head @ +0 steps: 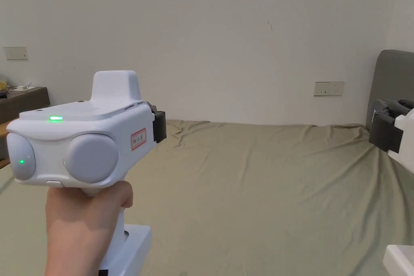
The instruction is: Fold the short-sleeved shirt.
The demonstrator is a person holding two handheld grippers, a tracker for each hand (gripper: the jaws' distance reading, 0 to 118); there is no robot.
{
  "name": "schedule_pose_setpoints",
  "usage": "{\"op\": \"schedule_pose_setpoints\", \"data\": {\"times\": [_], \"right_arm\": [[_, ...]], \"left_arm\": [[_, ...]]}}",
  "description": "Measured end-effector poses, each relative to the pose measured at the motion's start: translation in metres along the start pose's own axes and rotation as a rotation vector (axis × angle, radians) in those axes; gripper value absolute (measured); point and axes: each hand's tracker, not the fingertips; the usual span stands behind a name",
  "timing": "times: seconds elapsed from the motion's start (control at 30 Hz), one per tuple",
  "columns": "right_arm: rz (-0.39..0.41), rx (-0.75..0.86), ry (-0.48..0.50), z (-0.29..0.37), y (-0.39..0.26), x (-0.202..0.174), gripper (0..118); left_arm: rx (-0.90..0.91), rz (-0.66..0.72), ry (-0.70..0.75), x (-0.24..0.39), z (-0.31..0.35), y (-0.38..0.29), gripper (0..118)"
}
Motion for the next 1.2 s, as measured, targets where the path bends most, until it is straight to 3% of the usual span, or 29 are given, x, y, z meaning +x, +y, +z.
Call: {"op": "schedule_pose_setpoints", "data": {"times": [1.2], "right_arm": [[0.038, -0.005, -0.025, -0.0069, 0.0009, -0.0005, 1]], "left_arm": [[0.027, -0.011, 0.019, -0.0077, -0.0029, 0.0051, 0]]}}
